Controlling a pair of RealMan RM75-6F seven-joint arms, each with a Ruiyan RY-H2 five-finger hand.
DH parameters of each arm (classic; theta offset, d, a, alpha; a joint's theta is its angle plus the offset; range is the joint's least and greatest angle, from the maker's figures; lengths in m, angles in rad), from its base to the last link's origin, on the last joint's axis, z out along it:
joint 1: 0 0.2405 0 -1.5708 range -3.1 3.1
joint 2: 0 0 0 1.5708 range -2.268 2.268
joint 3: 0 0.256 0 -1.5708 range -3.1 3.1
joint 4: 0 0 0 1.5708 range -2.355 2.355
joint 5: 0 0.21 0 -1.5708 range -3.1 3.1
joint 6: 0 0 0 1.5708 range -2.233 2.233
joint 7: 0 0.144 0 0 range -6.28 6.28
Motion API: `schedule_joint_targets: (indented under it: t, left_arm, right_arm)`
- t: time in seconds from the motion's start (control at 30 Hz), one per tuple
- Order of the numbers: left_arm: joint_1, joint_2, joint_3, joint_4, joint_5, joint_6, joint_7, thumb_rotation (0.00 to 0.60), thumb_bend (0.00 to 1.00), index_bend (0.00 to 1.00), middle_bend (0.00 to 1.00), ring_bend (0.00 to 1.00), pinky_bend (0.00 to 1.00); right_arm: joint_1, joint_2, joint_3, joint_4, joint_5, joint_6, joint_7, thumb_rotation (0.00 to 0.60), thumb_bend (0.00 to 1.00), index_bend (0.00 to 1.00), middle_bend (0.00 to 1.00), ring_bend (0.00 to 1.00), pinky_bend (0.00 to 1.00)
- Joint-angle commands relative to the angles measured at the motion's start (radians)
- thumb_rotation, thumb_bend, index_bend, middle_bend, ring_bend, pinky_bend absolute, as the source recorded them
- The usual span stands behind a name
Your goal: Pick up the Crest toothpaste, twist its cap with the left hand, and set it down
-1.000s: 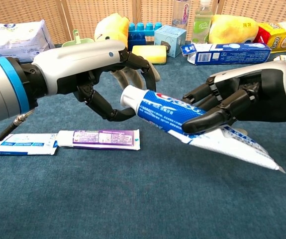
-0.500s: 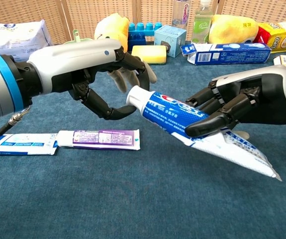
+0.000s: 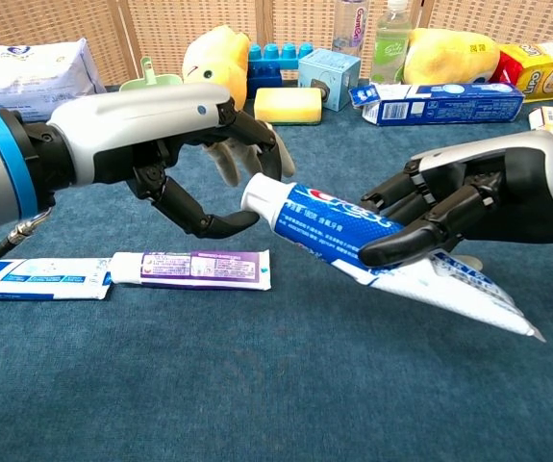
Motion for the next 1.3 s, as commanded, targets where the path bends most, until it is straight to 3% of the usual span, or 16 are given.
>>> schedule_joint_targets:
  t: [0.03,0.67,0.77,0.9,1.0,1.3]
  left_arm:
    - [-0.002,0.002,0.001,0.001,0.000,0.003,0.001,0.600,0.44,0.55,0.29,0.29,0.29]
    - [-0.020,0.040,0.024,-0.017,-0.033,0.019,0.062,0.600,0.45,0.57,0.30,0.30,0.30]
    - [-0.017,0.052,0.029,-0.022,-0.030,0.028,0.064,0.600,0.45,0.49,0.28,0.29,0.30]
    - [-0.010,0.080,0.035,-0.031,-0.031,0.031,0.050,0.600,0.41,0.27,0.21,0.25,0.29]
    - [-0.010,0.103,0.035,-0.033,-0.047,0.024,0.038,0.600,0.39,0.20,0.18,0.23,0.29]
    - [-0.059,0.129,0.025,-0.062,-0.166,-0.044,0.042,0.600,0.34,0.21,0.13,0.19,0.29]
  right_arm:
    - [0.003,-0.003,-0.007,0.005,0.000,0.010,-0.013,0.600,0.38,0.89,0.85,0.79,0.86]
    - [0.069,-0.065,-0.114,-0.002,0.113,0.245,-0.297,0.600,0.39,0.90,0.85,0.80,0.86]
    - [0.073,-0.075,-0.118,-0.011,0.136,0.281,-0.330,0.600,0.39,0.90,0.85,0.80,0.86]
    - [0.066,-0.069,-0.104,-0.024,0.144,0.289,-0.321,0.600,0.39,0.90,0.85,0.80,0.86]
    - [0.058,-0.069,-0.101,-0.031,0.128,0.297,-0.325,0.600,0.39,0.90,0.85,0.80,0.86]
    - [0.055,-0.080,-0.082,-0.043,0.111,0.298,-0.331,0.600,0.39,0.89,0.85,0.80,0.86]
